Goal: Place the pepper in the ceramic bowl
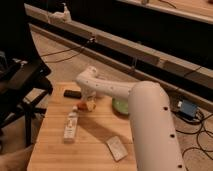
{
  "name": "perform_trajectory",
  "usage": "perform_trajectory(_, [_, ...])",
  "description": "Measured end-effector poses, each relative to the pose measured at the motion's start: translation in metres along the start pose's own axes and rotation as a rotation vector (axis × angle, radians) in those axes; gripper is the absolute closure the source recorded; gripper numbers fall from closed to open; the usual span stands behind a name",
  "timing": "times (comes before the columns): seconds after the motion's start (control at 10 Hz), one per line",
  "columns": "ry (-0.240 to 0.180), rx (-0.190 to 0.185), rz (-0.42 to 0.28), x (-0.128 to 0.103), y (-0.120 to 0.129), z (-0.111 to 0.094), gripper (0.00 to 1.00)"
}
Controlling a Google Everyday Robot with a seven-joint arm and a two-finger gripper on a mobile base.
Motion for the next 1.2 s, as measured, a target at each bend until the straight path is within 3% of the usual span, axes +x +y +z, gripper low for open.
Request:
perform_trajectory(0.1, [0.001,-0.004,0.002,0.001,0.001,0.001,0.34])
perform_trajectory(0.4, [0.016,0.008,-0.013,0.004,0.000,0.001,0.70])
perform_trajectory(0.7, [-0.009,0.031,-0.002,0.007,-0.002,-0.012,0.95])
perform_trajectory(0.8, [-0.028,0.047,0.000,0.006,-0.003,-0.024,1.00])
perform_trajectory(1.2, [-0.097,0.127,-0.012,0.007,-0.004,-0.081,1.00])
